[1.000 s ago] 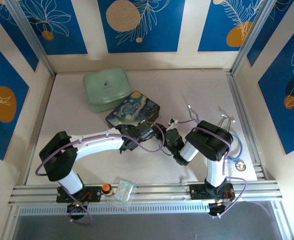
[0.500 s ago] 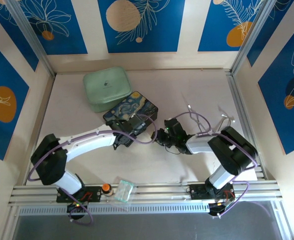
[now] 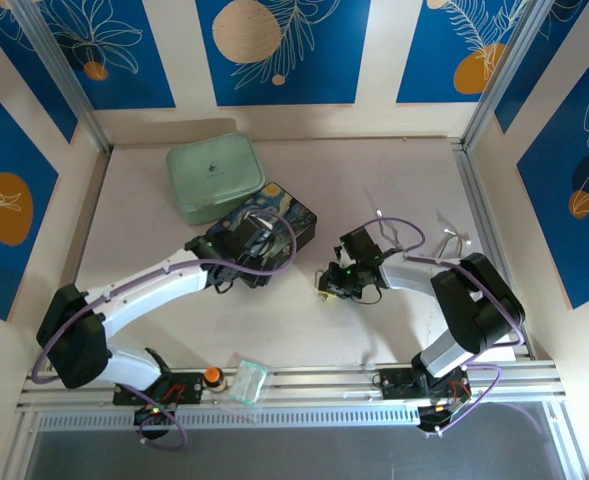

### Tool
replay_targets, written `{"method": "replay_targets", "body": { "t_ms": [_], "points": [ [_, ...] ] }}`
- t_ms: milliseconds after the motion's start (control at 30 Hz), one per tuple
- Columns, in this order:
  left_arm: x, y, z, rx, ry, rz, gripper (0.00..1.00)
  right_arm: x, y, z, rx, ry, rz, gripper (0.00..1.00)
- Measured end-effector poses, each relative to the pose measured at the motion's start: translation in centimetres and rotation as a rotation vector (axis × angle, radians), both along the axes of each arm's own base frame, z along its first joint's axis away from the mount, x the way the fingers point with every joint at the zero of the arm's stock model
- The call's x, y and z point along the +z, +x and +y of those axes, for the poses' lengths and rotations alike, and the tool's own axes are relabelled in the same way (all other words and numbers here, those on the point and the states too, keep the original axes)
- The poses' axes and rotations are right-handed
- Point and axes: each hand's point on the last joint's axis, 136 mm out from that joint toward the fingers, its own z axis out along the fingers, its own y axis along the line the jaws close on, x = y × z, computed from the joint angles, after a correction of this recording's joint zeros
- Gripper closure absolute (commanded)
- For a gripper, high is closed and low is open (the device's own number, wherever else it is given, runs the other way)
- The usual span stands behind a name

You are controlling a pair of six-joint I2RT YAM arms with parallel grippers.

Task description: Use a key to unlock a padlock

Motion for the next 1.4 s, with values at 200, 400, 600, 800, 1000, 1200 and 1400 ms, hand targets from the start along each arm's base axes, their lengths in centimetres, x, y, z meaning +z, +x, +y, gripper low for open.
{"method": "replay_targets", "body": {
  "t_ms": [200,400,600,800,1000,1200,1400],
  "points": [
    [-2.4,-0.8,1.0,0.018,0.048,0.046,0.01,0.0,-1.7,-1.6,0.004,-0.075,0.042,0.8],
    [-3.2,-0.7,2.4,0.052,0.126,0.047,0.01,-0.1,-1.8,-1.6,0.015,-0.097,0.031,0.73],
    [-3.4,-0.7,3.4,0.086,0.158,0.035,0.01,0.0,-1.9,-1.5,0.034,-0.139,0.007,0.69],
    [-4.0,-0.8,4.8,0.134,0.173,0.039,0.01,0.0,-2.3,-2.1,0.055,-0.235,-0.008,0.65],
    [-3.5,-1.4,7.0,0.186,0.11,0.033,0.01,0.3,-2.9,-3.3,0.063,-0.299,-0.02,0.51],
    [-1.8,-1.5,8.9,0.256,-0.006,-0.006,0.01,0.7,-3.4,-4.1,0.074,-0.345,-0.039,0.4],
    [-0.4,-2.3,10.5,0.34,-0.231,-0.068,0.01,3.2,-2.5,-4.1,0.07,-0.343,-0.16,0.05]
  ]
}}
